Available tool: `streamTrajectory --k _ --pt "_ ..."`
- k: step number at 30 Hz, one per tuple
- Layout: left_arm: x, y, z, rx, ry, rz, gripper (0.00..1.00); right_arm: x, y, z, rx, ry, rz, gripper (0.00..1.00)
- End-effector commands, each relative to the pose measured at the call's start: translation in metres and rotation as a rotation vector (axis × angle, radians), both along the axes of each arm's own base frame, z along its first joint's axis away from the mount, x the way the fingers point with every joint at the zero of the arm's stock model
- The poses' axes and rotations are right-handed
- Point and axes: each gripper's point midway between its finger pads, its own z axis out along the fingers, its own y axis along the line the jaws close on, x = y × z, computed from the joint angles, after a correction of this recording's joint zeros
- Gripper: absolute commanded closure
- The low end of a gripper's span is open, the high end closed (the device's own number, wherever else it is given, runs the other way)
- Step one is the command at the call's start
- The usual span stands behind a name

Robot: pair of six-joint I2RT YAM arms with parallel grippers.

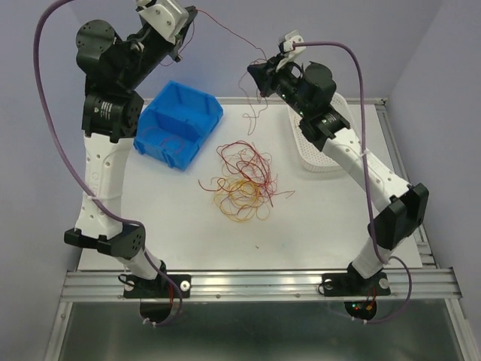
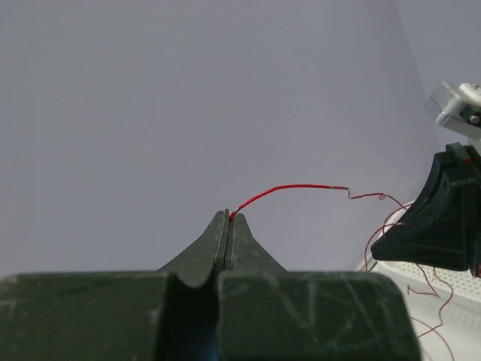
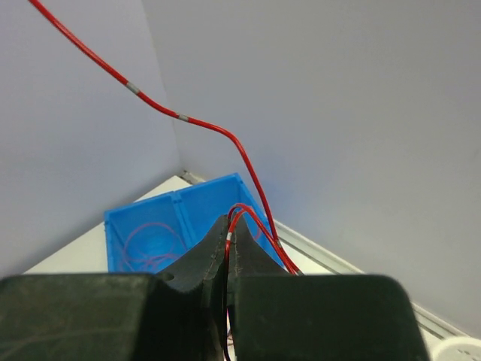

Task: Untangle the cables
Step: Untie the cable.

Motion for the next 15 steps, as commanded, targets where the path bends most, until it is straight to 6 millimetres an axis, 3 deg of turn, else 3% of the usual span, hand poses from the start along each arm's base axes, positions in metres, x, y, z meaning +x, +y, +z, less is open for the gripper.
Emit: streamTrajectory --k 1,5,6,7,8,9,10,11,12,13,15 --pt "0.058 0.008 -0.048 -0.017 0.148 0.095 1.00 0.017 0.036 0.008 0.070 -0.044 0.146 0.99" --pt "0.108 0.033 -0.074 -0.059 0.209 0.146 1.00 0.047 0.060 -0.002 0.128 -0.026 0.245 0.99" --pt "0.115 0.031 -0.078 -0.063 0.217 0.144 1.00 0.053 0.064 -0.003 0.131 -0.037 0.252 0.99" --pt "0.124 0.036 -0.083 -0.058 0.227 0.143 1.00 0.057 0.068 -0.001 0.151 -0.039 0.269 1.00" --pt "0.133 0.040 -0.087 -0.058 0.231 0.153 1.00 0.060 0.070 0.014 0.172 -0.085 0.284 0.99" --pt "0.150 0.040 -0.099 -0.048 0.244 0.159 1.00 0.075 0.082 -0.010 0.173 -0.055 0.298 0.99" --pt "0.158 0.043 -0.102 -0.045 0.243 0.168 1.00 0.083 0.087 -0.014 0.187 -0.058 0.302 1.00" --pt "0.165 0.045 -0.106 -0.041 0.242 0.171 1.00 0.088 0.090 -0.013 0.204 -0.086 0.307 1.00" --pt "0.171 0.046 -0.107 -0.046 0.237 0.176 1.00 0.087 0.089 0.005 0.227 -0.141 0.313 0.99" --pt "0.186 0.050 -0.117 -0.054 0.247 0.182 1.00 0.104 0.097 -0.020 0.234 -0.129 0.308 0.99" --pt "0.201 0.052 -0.131 -0.061 0.260 0.170 1.00 0.114 0.098 -0.019 0.271 -0.168 0.285 0.99"
